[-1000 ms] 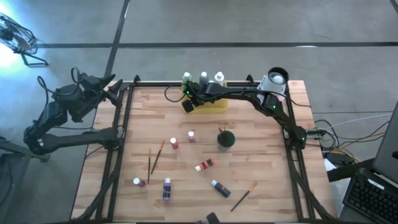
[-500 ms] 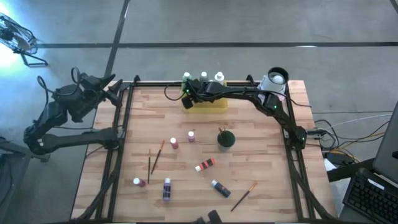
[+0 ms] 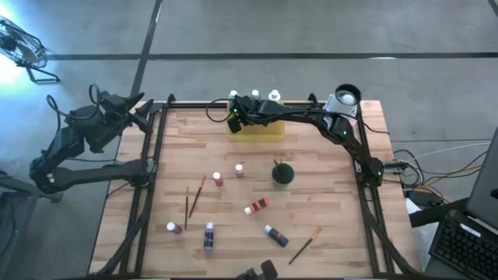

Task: Pick & Place Paint Supplies
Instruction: Adjust the yellow paint bottle on the yellow bin

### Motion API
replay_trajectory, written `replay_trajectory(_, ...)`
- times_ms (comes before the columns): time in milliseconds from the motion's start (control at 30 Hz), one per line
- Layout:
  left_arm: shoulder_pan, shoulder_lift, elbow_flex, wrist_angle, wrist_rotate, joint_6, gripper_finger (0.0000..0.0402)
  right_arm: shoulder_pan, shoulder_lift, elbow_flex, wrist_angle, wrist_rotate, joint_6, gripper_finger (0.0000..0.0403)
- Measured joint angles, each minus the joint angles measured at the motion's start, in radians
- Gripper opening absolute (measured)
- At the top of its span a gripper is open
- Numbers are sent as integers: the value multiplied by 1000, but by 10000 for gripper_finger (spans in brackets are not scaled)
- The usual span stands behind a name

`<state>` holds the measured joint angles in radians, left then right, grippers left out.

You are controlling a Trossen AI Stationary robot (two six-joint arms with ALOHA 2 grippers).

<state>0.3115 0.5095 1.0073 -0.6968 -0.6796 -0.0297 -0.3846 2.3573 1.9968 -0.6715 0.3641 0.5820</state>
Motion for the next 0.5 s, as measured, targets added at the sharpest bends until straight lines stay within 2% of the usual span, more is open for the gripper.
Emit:
replay_trajectory(267, 0, 0, 0, 0, 0, 0, 181, -11, -7, 1, -3, -5, 14, 8)
replay_trajectory(500, 1, 0, 0, 0, 2, 0, 181, -40, -5, 75, -40, -27, 14, 8)
